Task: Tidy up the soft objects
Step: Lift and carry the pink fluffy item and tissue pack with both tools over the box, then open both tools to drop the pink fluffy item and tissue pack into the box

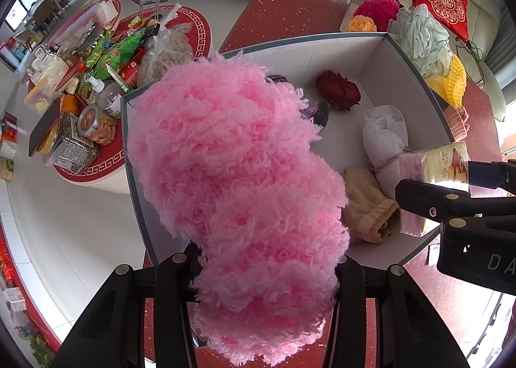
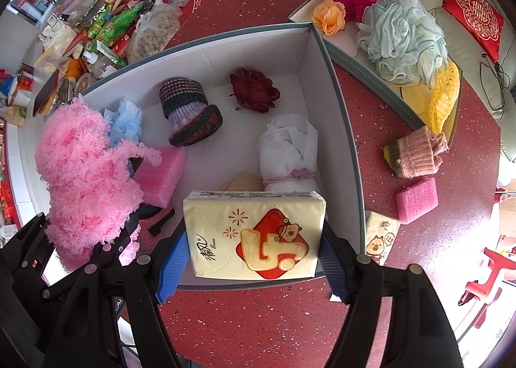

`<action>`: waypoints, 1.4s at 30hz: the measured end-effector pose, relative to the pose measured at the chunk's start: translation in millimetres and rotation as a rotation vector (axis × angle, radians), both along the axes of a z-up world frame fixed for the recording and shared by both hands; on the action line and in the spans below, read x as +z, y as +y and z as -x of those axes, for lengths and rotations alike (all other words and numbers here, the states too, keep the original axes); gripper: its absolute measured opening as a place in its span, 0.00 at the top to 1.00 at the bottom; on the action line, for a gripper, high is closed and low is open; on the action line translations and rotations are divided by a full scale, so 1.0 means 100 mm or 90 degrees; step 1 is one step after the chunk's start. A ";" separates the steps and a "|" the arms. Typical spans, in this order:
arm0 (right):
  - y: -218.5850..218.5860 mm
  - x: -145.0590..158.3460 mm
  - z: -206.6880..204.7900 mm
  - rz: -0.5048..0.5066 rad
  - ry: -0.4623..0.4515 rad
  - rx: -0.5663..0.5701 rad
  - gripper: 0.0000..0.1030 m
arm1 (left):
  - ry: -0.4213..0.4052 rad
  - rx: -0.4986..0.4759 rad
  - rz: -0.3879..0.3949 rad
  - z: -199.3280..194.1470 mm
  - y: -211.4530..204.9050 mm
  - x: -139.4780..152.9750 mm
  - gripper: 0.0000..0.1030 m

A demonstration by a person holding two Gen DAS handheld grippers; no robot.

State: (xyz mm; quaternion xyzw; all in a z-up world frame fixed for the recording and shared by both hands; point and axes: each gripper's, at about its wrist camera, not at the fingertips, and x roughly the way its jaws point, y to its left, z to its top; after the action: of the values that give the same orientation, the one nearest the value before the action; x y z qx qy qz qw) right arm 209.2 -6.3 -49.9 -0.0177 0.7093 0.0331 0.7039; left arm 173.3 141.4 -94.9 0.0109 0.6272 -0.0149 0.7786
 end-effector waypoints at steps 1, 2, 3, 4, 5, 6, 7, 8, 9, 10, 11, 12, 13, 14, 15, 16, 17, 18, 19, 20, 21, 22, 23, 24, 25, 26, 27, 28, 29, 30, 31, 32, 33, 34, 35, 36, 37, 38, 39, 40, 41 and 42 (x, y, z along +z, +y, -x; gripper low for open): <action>0.00 0.00 0.00 0.001 0.000 0.000 0.26 | 0.000 0.000 0.000 0.00 0.00 0.00 0.55; 0.00 0.00 0.00 0.001 -0.001 0.000 0.26 | 0.000 0.000 0.000 0.00 0.00 0.00 0.55; 0.00 0.00 0.00 0.001 0.000 0.000 0.26 | 0.000 0.000 0.000 0.00 0.00 0.00 0.55; 0.00 0.00 0.00 0.002 0.000 0.000 0.26 | -0.001 -0.001 0.000 0.00 0.00 0.00 0.55; 0.00 0.00 -0.01 0.003 -0.001 0.000 0.26 | 0.000 -0.001 0.000 0.00 0.00 0.00 0.55; 0.00 -0.01 -0.01 0.003 -0.001 -0.001 0.26 | 0.000 -0.001 0.000 0.00 0.00 0.00 0.55; 0.00 -0.01 -0.01 0.003 0.000 -0.001 0.26 | 0.000 -0.002 0.000 0.00 0.00 0.00 0.55; 0.00 -0.01 -0.02 0.003 0.000 -0.001 0.26 | 0.000 -0.002 0.000 0.00 0.00 0.00 0.55; -0.01 -0.01 -0.01 0.004 -0.001 0.000 0.26 | 0.000 -0.002 -0.001 0.00 0.00 0.00 0.55; -0.01 -0.01 -0.02 0.004 -0.001 0.001 0.26 | -0.001 -0.002 -0.002 0.00 0.00 -0.01 0.55; -0.01 -0.01 -0.01 0.004 0.000 0.001 0.26 | 0.000 -0.002 -0.001 0.00 0.01 -0.01 0.55; -0.01 -0.01 -0.01 0.004 -0.001 0.000 0.26 | 0.000 -0.002 -0.001 0.00 0.00 -0.02 0.55; -0.01 -0.01 -0.01 0.004 0.000 0.000 0.26 | 0.000 -0.002 -0.002 0.00 0.00 -0.02 0.55; -0.01 -0.01 -0.01 0.004 -0.001 0.000 0.26 | 0.000 -0.003 -0.002 -0.01 0.00 -0.02 0.55; -0.01 -0.01 -0.01 0.004 0.000 0.000 0.26 | 0.001 -0.002 -0.002 -0.01 0.00 -0.02 0.55; 0.00 -0.01 -0.01 0.004 0.000 0.001 0.26 | 0.001 -0.002 -0.002 -0.01 0.00 -0.02 0.55; -0.01 -0.01 -0.01 0.003 0.001 0.001 0.26 | 0.001 -0.001 -0.002 -0.01 0.00 -0.02 0.55; -0.01 -0.01 -0.01 0.004 0.000 0.001 0.26 | 0.001 -0.001 -0.002 -0.01 0.00 -0.02 0.55; -0.01 -0.01 -0.01 0.004 0.000 0.000 0.26 | 0.002 -0.001 -0.003 -0.01 0.00 -0.03 0.55; -0.02 -0.01 -0.01 0.004 0.001 0.000 0.26 | 0.001 -0.001 -0.002 -0.01 0.00 -0.03 0.55; -0.02 -0.01 -0.01 0.005 0.001 0.001 0.26 | 0.001 -0.002 -0.003 -0.01 0.00 -0.03 0.55; -0.02 -0.01 -0.01 0.006 0.000 0.001 0.26 | 0.002 -0.001 -0.003 -0.01 0.00 -0.03 0.55; -0.03 -0.01 -0.01 0.006 0.001 0.000 0.26 | 0.002 -0.001 -0.002 -0.01 0.00 -0.03 0.55; -0.03 -0.02 -0.01 0.007 0.001 -0.001 0.26 | 0.003 -0.002 -0.003 -0.01 0.01 -0.04 0.55; -0.04 -0.02 -0.01 0.007 0.001 -0.002 0.26 | 0.003 -0.003 -0.003 -0.01 0.00 -0.04 0.55; -0.05 -0.02 -0.01 0.007 0.002 -0.003 0.26 | 0.003 -0.005 -0.002 -0.01 0.00 -0.05 0.54; -0.05 -0.03 -0.01 0.007 0.003 -0.004 0.26 | 0.001 -0.004 -0.004 -0.02 -0.01 -0.04 0.53; -0.06 -0.03 -0.01 0.006 0.004 -0.004 0.26 | 0.001 -0.005 -0.004 -0.02 -0.01 -0.04 0.45; -0.07 -0.03 0.00 0.004 0.005 -0.005 0.26 | 0.003 -0.004 -0.002 -0.02 0.00 -0.05 0.35; -0.07 -0.04 0.00 0.005 0.005 -0.005 0.25 | 0.005 0.000 0.000 -0.02 0.00 -0.05 0.30; -0.07 -0.04 0.00 0.003 0.007 -0.007 0.25 | 0.006 0.005 0.001 -0.02 0.02 -0.05 0.22; -0.08 -0.04 0.00 -0.001 0.011 -0.008 0.24 | 0.007 0.011 0.005 -0.01 0.03 -0.05 0.20; -0.08 -0.05 0.01 -0.006 0.014 -0.008 0.23 | 0.013 0.018 0.009 -0.01 0.04 -0.05 0.20; -0.08 -0.04 0.01 -0.012 0.014 -0.007 0.22 | 0.021 0.021 0.014 -0.01 0.05 -0.05 0.20; -0.08 -0.04 0.02 -0.020 0.012 -0.006 0.22 | 0.022 0.021 0.015 -0.02 0.04 -0.05 0.20; -0.07 -0.02 0.03 -0.022 0.009 -0.007 0.20 | 0.020 0.022 0.010 -0.01 0.04 -0.05 0.17; -0.08 -0.01 0.03 -0.025 0.003 -0.009 0.18 | 0.016 0.022 -0.001 0.00 0.04 -0.04 0.00; -0.09 0.01 0.04 -0.027 -0.006 -0.013 0.17 | 0.015 0.023 -0.009 0.00 0.03 -0.03 0.00; -0.09 0.03 0.05 -0.026 -0.014 -0.016 0.14 | 0.013 0.026 -0.014 0.01 0.04 -0.01 0.00; -0.11 0.06 0.06 -0.023 -0.025 -0.019 0.05 | 0.010 0.027 -0.013 0.02 0.04 0.00 0.00; -0.12 0.09 0.07 -0.019 -0.036 -0.023 0.01 | 0.007 0.029 -0.013 0.02 0.04 0.02 0.00; -0.13 0.11 0.07 -0.012 -0.050 -0.024 0.00 | 0.000 0.030 -0.014 0.03 0.04 0.05 0.00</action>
State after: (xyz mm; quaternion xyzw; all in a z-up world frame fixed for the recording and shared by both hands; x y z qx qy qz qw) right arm 202.7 -19.0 -38.6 0.0010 0.6812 0.0262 0.7316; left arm 170.3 145.5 -89.9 0.0044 0.6276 0.0103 0.7784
